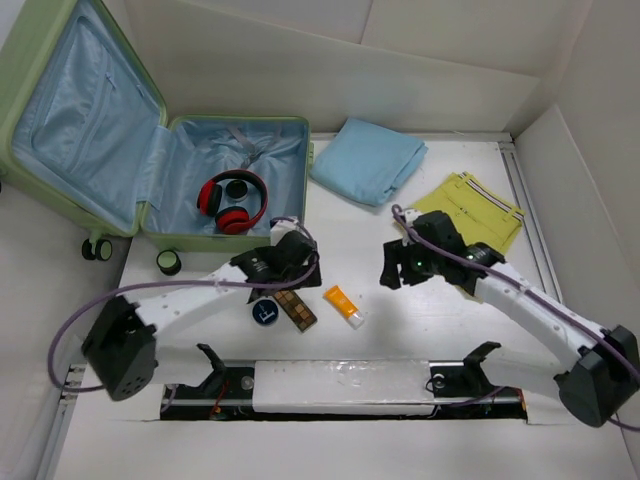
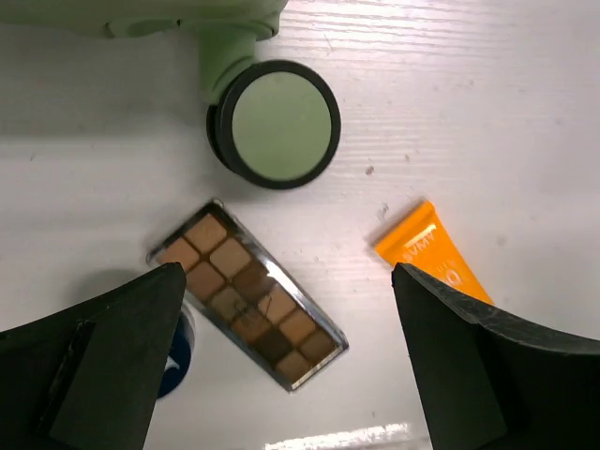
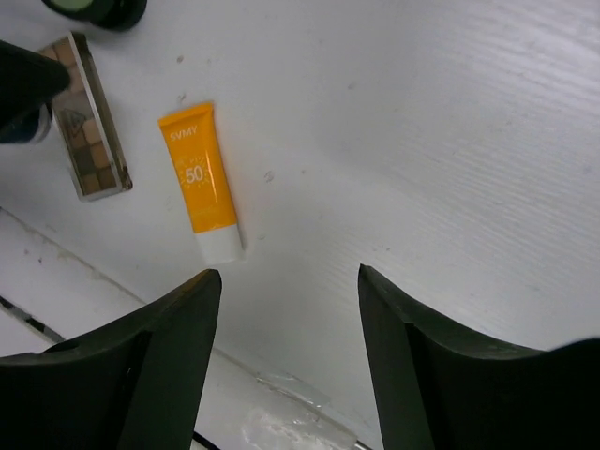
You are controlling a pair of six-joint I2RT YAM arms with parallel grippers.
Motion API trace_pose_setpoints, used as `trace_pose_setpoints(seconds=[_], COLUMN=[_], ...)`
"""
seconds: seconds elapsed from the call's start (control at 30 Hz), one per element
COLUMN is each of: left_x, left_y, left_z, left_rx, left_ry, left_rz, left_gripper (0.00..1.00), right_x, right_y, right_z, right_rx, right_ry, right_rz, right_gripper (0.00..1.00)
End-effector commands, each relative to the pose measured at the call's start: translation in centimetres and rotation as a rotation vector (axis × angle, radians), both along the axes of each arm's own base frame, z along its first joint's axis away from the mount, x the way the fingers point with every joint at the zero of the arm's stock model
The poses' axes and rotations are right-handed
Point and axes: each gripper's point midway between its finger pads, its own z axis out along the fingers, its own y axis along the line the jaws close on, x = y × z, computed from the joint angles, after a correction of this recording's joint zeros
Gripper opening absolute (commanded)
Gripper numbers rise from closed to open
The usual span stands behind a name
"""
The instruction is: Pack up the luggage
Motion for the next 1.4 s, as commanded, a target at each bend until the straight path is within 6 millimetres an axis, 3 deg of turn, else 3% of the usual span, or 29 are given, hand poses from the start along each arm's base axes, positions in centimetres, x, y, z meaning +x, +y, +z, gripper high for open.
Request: trace_pose_setpoints(seconds=[0.0, 0.07, 0.13, 0.17, 0.2, 0.27, 0.37, 0.43, 0.57, 0.63, 0.7, 0.73, 0.77, 0.83, 0.87, 0.97, 1.0, 1.03, 1.07, 1.1, 1.13, 1.2, 1.23, 1.27, 1.3, 1.33, 1.37], left_x=[-1.6, -2.1, -3.0, -3.2, -3.4, -3.5, -3.4, -2.8, -1.6, -1.8, -2.3, -2.9, -3.6, -4.6, -5.2, -6.6, -7.1, -7.1, -7.5, -7.6, -7.7, -7.9, -8.1, -8.1, -7.7, -7.7, -7.7], left_y=[1.0, 1.4, 2.4, 2.6, 2.7, 3.1, 4.0, 4.3, 5.8, 6.4, 6.8, 7.4, 7.4, 7.6, 7.9, 8.2, 8.4, 8.4, 8.5, 8.7, 8.7, 8.7, 8.8, 8.9, 8.2, 8.1, 8.1], left_z=[1.9, 3.1, 3.0, 3.1, 3.3, 3.7, 4.9, 7.5, 12.9, 13.7, 13.8, 12.2, 11.6, 10.4, 9.0, 7.9, 7.6, 7.8, 7.1, 7.0, 6.1, 5.1, 4.3, 3.8, 3.9, 3.4, 2.7], left_rx=[-0.088, -0.122, -0.11, -0.112, -0.121, -0.12, -0.123, -0.173, -0.28, -0.299, -0.297, -0.26, -0.279, -0.291, -0.286, -0.344, -0.345, -0.353, -0.337, -0.33, -0.3, -0.264, -0.239, -0.209, -0.231, -0.22, -0.199], left_ry=[-0.012, -0.027, 0.004, 0.008, 0.009, 0.023, 0.001, -0.054, -0.173, -0.189, -0.188, -0.148, -0.122, -0.088, -0.061, -0.033, -0.019, -0.024, -0.003, 0.003, 0.024, 0.054, 0.072, 0.088, 0.086, 0.098, 0.114], left_rz=[0.058, 0.074, 0.099, 0.107, 0.117, 0.146, 0.198, 0.233, 0.309, 0.318, 0.319, 0.333, 0.343, 0.35, 0.355, 0.373, 0.376, 0.375, 0.373, 0.374, 0.379, 0.366, 0.369, 0.364, 0.356, 0.344, 0.347], left_gripper=[0.9, 0.9, 0.9, 0.9, 0.9, 0.9, 0.9, 0.9, 0.89, 0.88, 0.88, 0.88, 0.88, 0.88, 0.88, 0.88, 0.88, 0.88, 0.88, 0.88, 0.88, 0.9, 0.92, 0.92, 0.93, 0.93, 0.93], right_x=[-1.6, -1.9, -2.5, -2.0, -1.8, -0.9, -0.5, -0.8, -1.4, -1.3, -0.6, -0.3, 0.6, 1.5, 3.0, 5.7, 7.8, 9.2, 10.7, 12.1, 13.8, 15.5, 16.3, 15.7, 16.2, 15.5, 14.7], right_y=[3.8, 5.5, 7.5, 8.3, 8.9, 10.0, 10.0, 10.3, 10.1, 10.3, 11.3, 11.8, 12.8, 14.1, 15.9, 18.5, 20.4, 21.5, 22.2, 24.1, 25.3, 25.6, 25.8, 25.1, 24.2, 22.9, 22.1], right_z=[-2.2, -2.6, -4.1, -3.9, -5.3, -6.1, -9.8, -11.8, -13.5, -13.4, -11.5, -10.5, -8.3, -5.8, -2.3, 2.3, 6.9, 6.3, 7.4, 11.8, 10.0, 10.0, 12.6, 10.9, 11.3, 8.7, 11.8], right_rx=[0.035, 0.026, -0.02, -0.041, -0.079, -0.117, -0.204, -0.234, -0.265, -0.258, -0.217, -0.203, -0.174, -0.143, -0.089, -0.006, 0.074, 0.072, 0.102, 0.182, 0.177, 0.18, 0.208, 0.158, 0.142, 0.081, 0.133], right_ry=[0.031, 0.033, 0.054, 0.03, 0.053, 0.032, 0.078, 0.12, 0.156, 0.149, 0.116, 0.102, 0.072, 0.039, -0.027, -0.087, -0.166, -0.152, -0.155, -0.224, -0.197, -0.17, -0.194, -0.131, -0.152, -0.114, -0.178], right_rz=[0.171, 0.231, 0.286, 0.295, 0.302, 0.297, 0.287, 0.288, 0.257, 0.256, 0.26, 0.259, 0.258, 0.271, 0.276, 0.282, 0.273, 0.273, 0.255, 0.255, 0.244, 0.218, 0.203, 0.202, 0.184, 0.175, 0.174], right_gripper=[0.67, 0.72, 0.82, 0.84, 0.85, 0.85, 0.75, 0.68, 0.36, 0.36, 0.19, 0.14, 0.12, 0.11, 0.11, 0.11, 0.11, 0.11, 0.11, 0.16, 0.45, 0.71, 0.78, 0.85, 0.88, 0.88, 0.88])
